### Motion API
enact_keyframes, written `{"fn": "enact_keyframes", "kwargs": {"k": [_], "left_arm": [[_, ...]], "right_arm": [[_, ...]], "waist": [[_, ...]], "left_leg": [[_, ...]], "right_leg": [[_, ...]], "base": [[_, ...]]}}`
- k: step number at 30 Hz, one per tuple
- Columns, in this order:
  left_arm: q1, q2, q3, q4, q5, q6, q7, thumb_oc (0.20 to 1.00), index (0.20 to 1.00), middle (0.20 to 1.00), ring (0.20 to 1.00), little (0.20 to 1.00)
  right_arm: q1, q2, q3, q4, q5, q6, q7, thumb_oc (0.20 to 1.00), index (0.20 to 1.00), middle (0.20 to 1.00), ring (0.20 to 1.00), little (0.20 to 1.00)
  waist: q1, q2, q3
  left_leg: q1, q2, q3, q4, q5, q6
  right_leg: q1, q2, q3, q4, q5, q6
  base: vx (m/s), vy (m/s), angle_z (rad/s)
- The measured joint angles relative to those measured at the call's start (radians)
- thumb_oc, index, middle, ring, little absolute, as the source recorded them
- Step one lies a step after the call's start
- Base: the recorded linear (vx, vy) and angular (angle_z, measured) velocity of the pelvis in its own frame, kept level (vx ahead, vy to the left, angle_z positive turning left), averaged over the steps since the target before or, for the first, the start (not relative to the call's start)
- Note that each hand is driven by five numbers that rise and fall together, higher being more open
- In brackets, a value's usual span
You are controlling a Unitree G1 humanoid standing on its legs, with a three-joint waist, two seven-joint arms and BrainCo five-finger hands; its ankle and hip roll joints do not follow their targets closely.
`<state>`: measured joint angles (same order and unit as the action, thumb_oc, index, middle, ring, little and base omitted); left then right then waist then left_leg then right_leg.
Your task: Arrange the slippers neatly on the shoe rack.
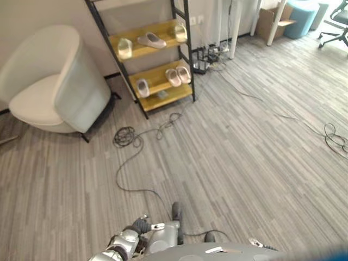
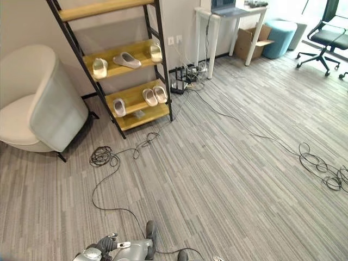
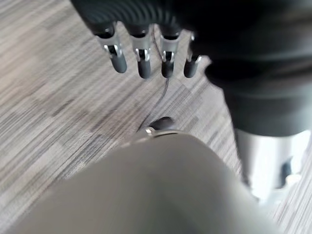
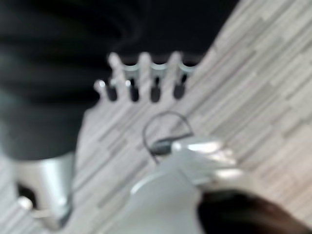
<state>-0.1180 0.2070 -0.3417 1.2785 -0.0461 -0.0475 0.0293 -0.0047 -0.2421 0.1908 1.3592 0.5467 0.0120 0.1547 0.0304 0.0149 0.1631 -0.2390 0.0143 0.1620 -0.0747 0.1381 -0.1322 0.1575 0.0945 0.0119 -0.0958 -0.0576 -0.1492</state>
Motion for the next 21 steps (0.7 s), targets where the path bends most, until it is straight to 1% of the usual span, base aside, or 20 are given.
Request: {"fn": "enact_keyframes", "kwargs": {"k": [1, 2, 3, 4, 5, 6, 7, 8, 9, 10, 11, 12, 13, 14, 15, 16, 17, 18, 20, 21], "left_arm": [[-0.003, -0.002, 0.003, 0.001, 0.000, 0.001, 0.001, 1.000, 1.000, 1.000, 1.000, 1.000], [0.008, -0.002, 0.012, 0.001, 0.001, 0.002, 0.003, 1.000, 1.000, 1.000, 1.000, 1.000], [0.016, -0.001, 0.014, 0.001, 0.001, 0.002, 0.004, 1.000, 1.000, 1.000, 1.000, 1.000], [0.022, 0.001, 0.030, 0.007, 0.002, 0.002, 0.007, 1.000, 1.000, 1.000, 1.000, 1.000], [0.024, 0.007, 0.032, 0.015, 0.002, 0.010, 0.014, 1.000, 1.000, 1.000, 1.000, 1.000], [0.044, 0.012, 0.035, 0.017, 0.002, 0.015, 0.019, 1.000, 1.000, 1.000, 1.000, 1.000], [0.052, 0.029, 0.038, 0.008, 0.002, 0.019, 0.021, 1.000, 1.000, 1.000, 1.000, 1.000], [0.052, 0.036, 0.038, 0.004, 0.002, 0.021, 0.021, 1.000, 1.000, 1.000, 1.000, 1.000], [0.049, 0.035, 0.038, 0.001, 0.002, 0.021, 0.021, 1.000, 1.000, 1.000, 1.000, 1.000], [0.038, 0.033, 0.039, 0.000, 0.001, 0.016, 0.021, 1.000, 1.000, 1.000, 1.000, 1.000], [0.031, 0.033, 0.039, -0.001, 0.000, 0.014, 0.021, 1.000, 1.000, 1.000, 1.000, 1.000], [0.027, 0.031, 0.050, -0.004, -0.004, 0.013, 0.021, 1.000, 1.000, 1.000, 1.000, 1.000], [0.028, 0.029, 0.052, -0.004, -0.006, 0.014, 0.021, 1.000, 1.000, 1.000, 1.000, 1.000], [0.041, 0.027, 0.056, 0.003, -0.009, 0.013, 0.021, 1.000, 1.000, 1.000, 1.000, 1.000], [0.045, 0.031, 0.056, -0.001, -0.010, 0.013, 0.021, 1.000, 1.000, 1.000, 1.000, 1.000], [0.045, 0.038, 0.063, -0.002, -0.011, 0.012, 0.022, 1.000, 1.000, 1.000, 1.000, 1.000], [0.048, 0.041, 0.067, 0.000, -0.012, 0.015, 0.022, 1.000, 1.000, 1.000, 1.000, 1.000], [0.038, 0.038, 0.068, 0.001, -0.021, 0.014, 0.025, 1.000, 1.000, 1.000, 1.000, 1.000], [0.045, 0.039, 0.067, 0.001, -0.023, 0.014, 0.036, 1.000, 1.000, 1.000, 1.000, 1.000], [0.038, 0.040, 0.066, -0.003, -0.023, 0.014, 0.042, 1.000, 1.000, 1.000, 1.000, 1.000]], "right_arm": [[0.000, 0.001, 0.000, 0.001, -0.001, -0.008, 0.000, 1.000, 1.000, 1.000, 1.000, 1.000], [0.008, 0.006, 0.000, 0.007, -0.002, -0.008, 0.000, 1.000, 1.000, 1.000, 1.000, 1.000], [0.012, 0.008, 0.000, 0.006, -0.002, -0.008, 0.001, 1.000, 1.000, 1.000, 1.000, 1.000], [0.015, 0.014, 0.006, 0.013, -0.009, -0.008, 0.000, 1.000, 1.000, 1.000, 1.000, 1.000], [0.024, 0.027, 0.008, 0.024, -0.027, -0.004, -0.001, 1.000, 1.000, 1.000, 1.000, 1.000], [0.042, 0.044, 0.021, 0.033, -0.036, 0.000, 0.000, 1.000, 1.000, 1.000, 1.000, 1.000], [0.047, 0.059, 0.031, 0.032, -0.040, 0.001, 0.004, 1.000, 1.000, 1.000, 1.000, 1.000], [0.048, 0.073, 0.036, 0.031, -0.042, 0.002, 0.005, 1.000, 1.000, 1.000, 1.000, 1.000], [0.047, 0.074, 0.043, 0.034, -0.042, 0.002, 0.009, 1.000, 1.000, 1.000, 1.000, 1.000], [0.044, 0.074, 0.047, 0.034, -0.043, 0.002, 0.011, 1.000, 1.000, 1.000, 1.000, 1.000], [0.041, 0.075, 0.046, 0.034, -0.043, 0.002, 0.012, 1.000, 1.000, 1.000, 1.000, 1.000], [0.035, 0.076, 0.045, 0.035, -0.044, 0.003, 0.015, 1.000, 1.000, 1.000, 1.000, 1.000], [0.034, 0.077, 0.044, 0.037, -0.044, 0.003, 0.015, 1.000, 1.000, 1.000, 1.000, 1.000], [0.029, 0.081, 0.047, 0.032, -0.044, 0.002, 0.018, 1.000, 1.000, 1.000, 1.000, 1.000], [0.035, 0.087, 0.047, 0.034, -0.048, 0.003, 0.018, 1.000, 1.000, 1.000, 1.000, 1.000], [0.028, 0.095, 0.048, 0.035, -0.056, 0.004, 0.020, 1.000, 1.000, 1.000, 1.000, 1.000], [0.024, 0.102, 0.046, 0.030, -0.062, 0.004, 0.021, 1.000, 1.000, 1.000, 1.000, 1.000], [0.015, 0.106, 0.044, 0.028, -0.062, 0.004, 0.021, 1.000, 1.000, 1.000, 1.000, 1.000], [0.017, 0.100, 0.043, 0.011, -0.064, 0.003, 0.024, 1.000, 1.000, 1.000, 1.000, 1.000], [0.017, 0.097, 0.042, 0.012, -0.067, 0.004, 0.024, 1.000, 1.000, 1.000, 1.000, 1.000]], "waist": [[0.013, 0.007, 0.001], [0.019, 0.002, -0.009], [0.020, -0.002, -0.017], [0.016, -0.007, -0.025], [0.012, -0.025, -0.041], [0.018, -0.053, -0.065], [0.013, -0.070, -0.072], [-0.003, -0.083, -0.073], [-0.014, -0.086, -0.075], [-0.013, -0.087, -0.076], [-0.015, -0.091, -0.081], [-0.008, -0.094, -0.090], [-0.007, -0.096, -0.096], [-0.008, -0.105, -0.117], [-0.006, -0.117, -0.127], [0.006, -0.126, -0.135], [0.012, -0.139, -0.143], [0.013, -0.149, -0.149], [0.007, -0.136, -0.141], [0.005, -0.131, -0.137]], "left_leg": [[-0.007, 0.007, 0.033, 0.006, -0.001, 0.003], [-0.005, 0.011, 0.057, 0.011, -0.004, 0.007], [-0.006, 0.012, 0.056, 0.024, -0.004, 0.008], [-0.002, 0.009, 0.051, 0.052, -0.004, 0.029], [0.013, -0.015, 0.052, 0.054, 0.034, 0.077], [0.033, -0.040, 0.080, 0.038, 0.018, 0.137], [0.046, -0.056, 0.099, 0.038, 0.024, 0.229], [0.059, -0.071, 0.102, 0.042, 0.007, 0.267], [0.072, -0.081, 0.103, 0.045, -0.005, 0.282], [0.086, -0.089, 0.101, 0.048, -0.026, 0.289], [0.094, -0.096, 0.101, 0.054, -0.047, 0.291], [0.103, -0.097, 0.106, 0.063, -0.089, 0.281], [0.108, -0.098, 0.108, 0.065, -0.098, 0.279], [0.118, -0.102, 0.107, 0.085, -0.130, 0.277], [0.114, -0.104, 0.114, 0.097, -0.139, 0.277], [0.117, -0.110, 0.112, 0.112, -0.175, 0.265], [0.118, -0.113, 0.115, 0.132, -0.189, 0.276], [0.119, -0.118, 0.093, 0.151, -0.214, 0.276], [0.123, -0.116, 0.053, 0.166, -0.223, 0.295], [0.142, -0.117, 0.032, 0.166, -0.237, 0.305]], "right_leg": [[0.019, 0.014, 0.018, -0.001, -0.023, -0.001], [0.034, 0.015, 0.040, -0.001, -0.039, -0.001], [0.041, 0.013, 0.053, -0.001, -0.052, 0.001], [0.061, 0.004, 0.070, -0.001, -0.082, 0.008], [0.074, -0.021, 0.094, 0.004, -0.111, 0.022], [0.076, -0.053, 0.108, 0.005, -0.119, 0.066], [0.082, -0.071, 0.101, 0.021, -0.139, 0.117], [0.086, -0.089, 0.088, 0.039, -0.140, 0.154], [0.087, -0.101, 0.083, 0.057, -0.149, 0.186], [0.085, -0.104, 0.082, 0.082, -0.137, 0.214], [0.084, -0.115, 0.080, 0.105, -0.137, 0.224], [0.069, -0.120, 0.082, 0.153, -0.146, 0.248], [0.056, -0.122, 0.083, 0.192, -0.159, 0.269], [0.032, -0.122, 0.081, 0.280, -0.182, 0.305], [0.021, -0.132, 0.081, 0.320, -0.198, 0.326], [-0.006, -0.131, 0.082, 0.385, -0.211, 0.340], [-0.062, -0.137, 0.081, 0.524, -0.230, 0.366], [-0.133, -0.129, 0.078, 0.666, -0.201, 0.396], [-0.221, -0.134, 0.022, 0.854, -0.141, 0.399], [-0.240, -0.133, 0.012, 0.881, -0.123, 0.398]], "base": [[0.35, 0.082, -0.58], [0.25, 0.057, -0.59], [0.47, 0.124, -0.50], [0.34, 0.108, -0.40], [0.34, 0.109, -0.62], [0.25, 0.092, -0.65], [0.22, 0.088, -0.58], [0.30, 0.133, -0.21], [0.35, 0.173, -0.08], [0.35, 0.188, -0.02], [0.26, 0.144, -0.12], [0.19, 0.102, -0.11], [0.21, 0.103, -0.11], [0.27, 0.145, -0.02], [0.17, 0.094, -0.05], [0.29, 0.139, -0.01], [0.32, 0.142, 0.00], [0.33, 0.143, 0.35], [0.30, 0.145, 0.62], [0.51, 0.190, 0.70]]}}
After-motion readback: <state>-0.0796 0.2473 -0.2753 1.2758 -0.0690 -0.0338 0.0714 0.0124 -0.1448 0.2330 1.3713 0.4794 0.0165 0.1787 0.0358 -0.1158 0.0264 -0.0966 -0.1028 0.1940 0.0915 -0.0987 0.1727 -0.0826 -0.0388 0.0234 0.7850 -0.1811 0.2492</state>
